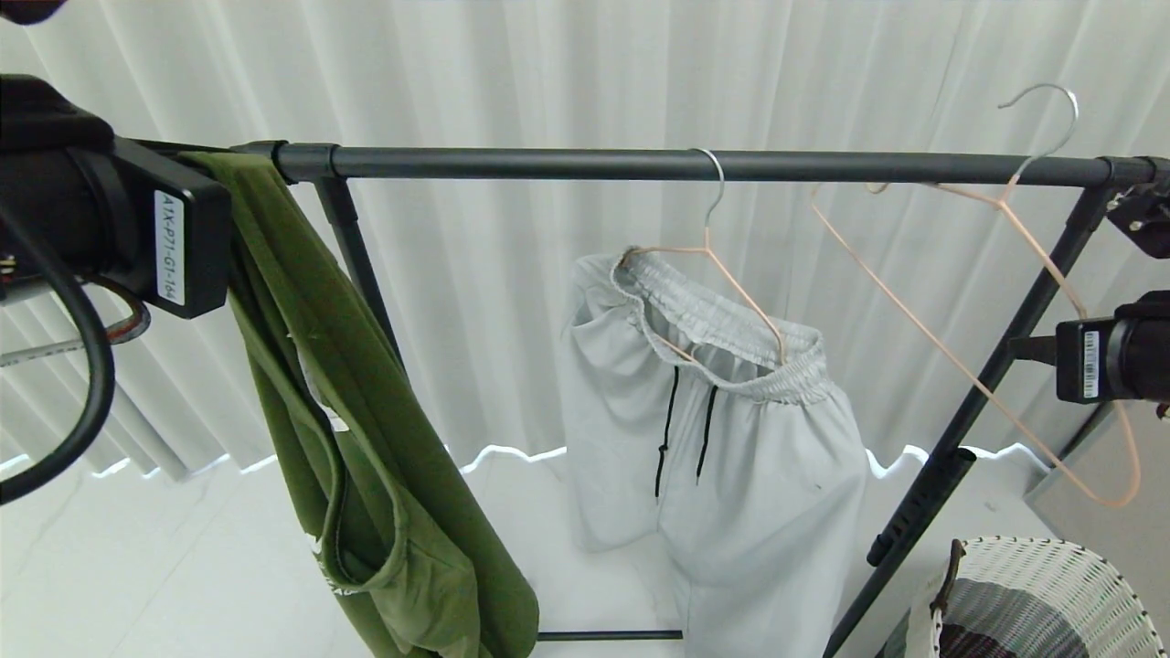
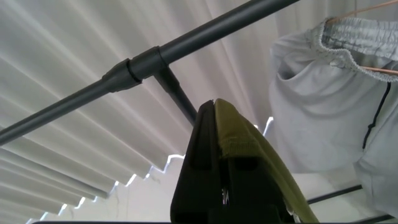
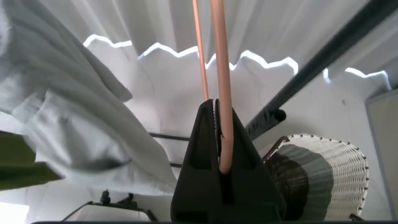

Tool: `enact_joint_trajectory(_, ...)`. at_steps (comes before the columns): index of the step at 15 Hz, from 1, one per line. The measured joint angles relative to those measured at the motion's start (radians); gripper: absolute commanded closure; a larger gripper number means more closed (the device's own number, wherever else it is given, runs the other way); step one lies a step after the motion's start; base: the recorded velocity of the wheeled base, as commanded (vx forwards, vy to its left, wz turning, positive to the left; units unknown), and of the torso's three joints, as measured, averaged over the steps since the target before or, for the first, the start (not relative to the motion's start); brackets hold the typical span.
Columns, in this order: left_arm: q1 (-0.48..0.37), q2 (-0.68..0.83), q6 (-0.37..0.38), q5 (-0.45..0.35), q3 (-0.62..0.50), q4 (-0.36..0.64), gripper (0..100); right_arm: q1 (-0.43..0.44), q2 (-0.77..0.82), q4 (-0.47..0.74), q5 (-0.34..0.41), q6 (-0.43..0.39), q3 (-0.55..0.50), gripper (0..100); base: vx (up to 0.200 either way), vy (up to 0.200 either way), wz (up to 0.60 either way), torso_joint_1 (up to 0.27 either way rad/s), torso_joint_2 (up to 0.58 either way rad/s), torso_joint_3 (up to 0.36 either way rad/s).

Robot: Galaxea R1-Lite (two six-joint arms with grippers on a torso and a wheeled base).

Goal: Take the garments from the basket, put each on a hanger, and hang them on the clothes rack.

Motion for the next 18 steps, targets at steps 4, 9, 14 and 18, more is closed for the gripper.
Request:
enact_joint_trajectory(4,0.001,0.001,0.019,0.0,-0.004,-0.001,100,0.001,-0.083,0.008,0.0,-0.006,0.059,100,-0.2,0.0,0.0,-0.002,0.0,0.008)
enact_joint_trajectory(9,0.002,0.001,0.019,0.0,-0.003,0.0,100,0.009,-0.141,0.04,0.0,-0.01,0.09,100,-0.2,0.0,0.0,-0.001,0.0,0.0)
enact_joint_trajectory(14,0.001,0.007,0.019,-0.001,0.0,0.0,100,0.072,-0.165,0.117,0.024,-0.009,0.076,100,-0.04,0.0,0.0,0.001,0.0,0.0)
enact_joint_trajectory(18,0.001,0.032,0.07,0.033,-0.001,0.0,100,0.174,-0.212,0.335,0.165,-0.004,0.022,100,0.0,0.0,0.0,0.0,0.0,0.0)
